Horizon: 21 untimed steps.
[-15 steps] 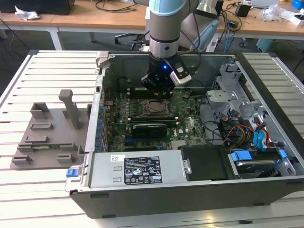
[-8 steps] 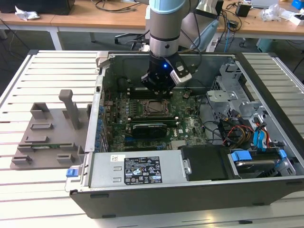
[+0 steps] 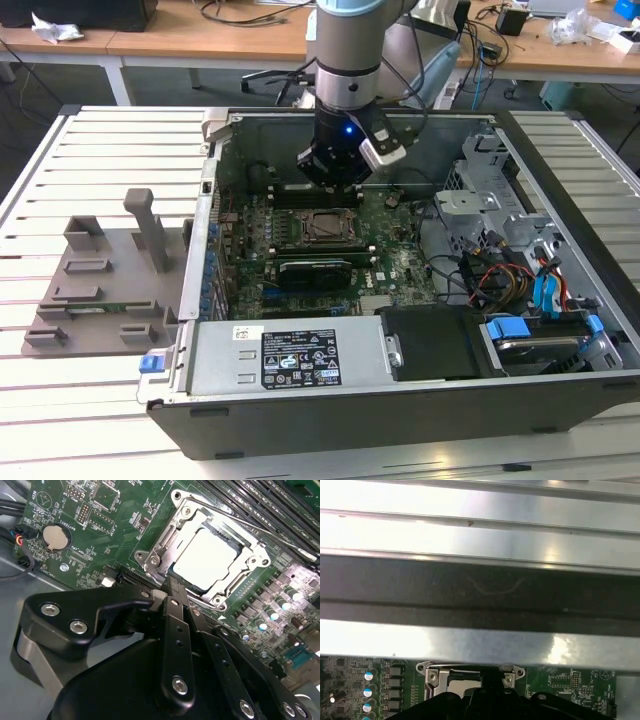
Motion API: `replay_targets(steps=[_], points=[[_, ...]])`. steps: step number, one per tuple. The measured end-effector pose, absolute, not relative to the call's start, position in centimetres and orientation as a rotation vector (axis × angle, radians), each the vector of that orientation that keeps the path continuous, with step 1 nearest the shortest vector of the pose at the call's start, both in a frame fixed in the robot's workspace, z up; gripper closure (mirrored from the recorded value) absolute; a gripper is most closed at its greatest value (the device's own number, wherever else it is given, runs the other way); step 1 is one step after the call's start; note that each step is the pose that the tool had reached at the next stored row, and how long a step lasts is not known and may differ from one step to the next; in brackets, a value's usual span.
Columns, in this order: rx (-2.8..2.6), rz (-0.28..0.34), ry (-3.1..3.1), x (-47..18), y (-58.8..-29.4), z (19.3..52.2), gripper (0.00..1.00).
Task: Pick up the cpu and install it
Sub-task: 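Install the first cpu locking lever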
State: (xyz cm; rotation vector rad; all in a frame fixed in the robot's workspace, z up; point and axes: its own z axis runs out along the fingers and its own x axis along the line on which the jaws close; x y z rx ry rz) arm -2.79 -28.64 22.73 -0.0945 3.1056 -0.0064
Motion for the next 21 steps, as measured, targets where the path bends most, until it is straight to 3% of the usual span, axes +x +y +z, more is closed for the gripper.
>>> replay_targets(steps=[21], points=[[-0.095, -0.012, 3.106, -2.8, -28.6, 25.6, 0.89]])
